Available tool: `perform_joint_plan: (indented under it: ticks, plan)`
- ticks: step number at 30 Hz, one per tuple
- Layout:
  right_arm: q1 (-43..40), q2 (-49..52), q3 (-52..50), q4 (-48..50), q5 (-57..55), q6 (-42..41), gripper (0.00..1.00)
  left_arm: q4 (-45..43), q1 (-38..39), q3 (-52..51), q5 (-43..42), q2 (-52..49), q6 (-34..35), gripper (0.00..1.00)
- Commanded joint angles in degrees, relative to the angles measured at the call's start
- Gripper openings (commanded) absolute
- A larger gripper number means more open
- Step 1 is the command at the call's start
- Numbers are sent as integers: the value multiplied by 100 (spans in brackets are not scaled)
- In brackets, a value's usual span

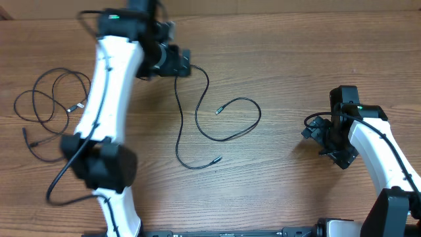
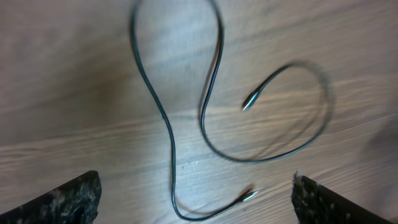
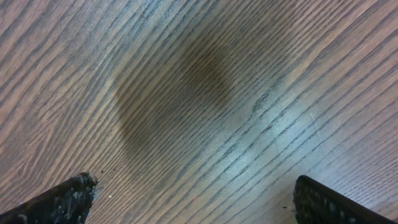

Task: Untangle cables
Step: 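Reach the left gripper to the last black cable at center and grasp it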

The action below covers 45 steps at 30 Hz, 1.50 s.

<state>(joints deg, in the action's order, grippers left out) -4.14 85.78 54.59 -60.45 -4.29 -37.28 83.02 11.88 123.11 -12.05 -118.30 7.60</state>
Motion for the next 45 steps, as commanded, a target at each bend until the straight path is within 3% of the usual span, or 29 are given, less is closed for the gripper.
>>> perform_joint_plan:
  ticks: [1,15,18,33,45]
  plan:
    - [-22,-24,13,28,-9,24,100,131,450,33,573,-614,343,94]
    - [-22,-24,13,55,-11,22,100,39,1239,33,955,-1939,743,86]
    - [-22,-24,13,52,-11,24,100,-76,1272,35,973,-2103,743,77]
    - [-22,-24,13,48,-11,24,100,-382,1290,-59,977,-2402,767,73]
    - [-22,-24,13,33,-11,24,100,-490,1290,-494,1097,-2402,769,64]
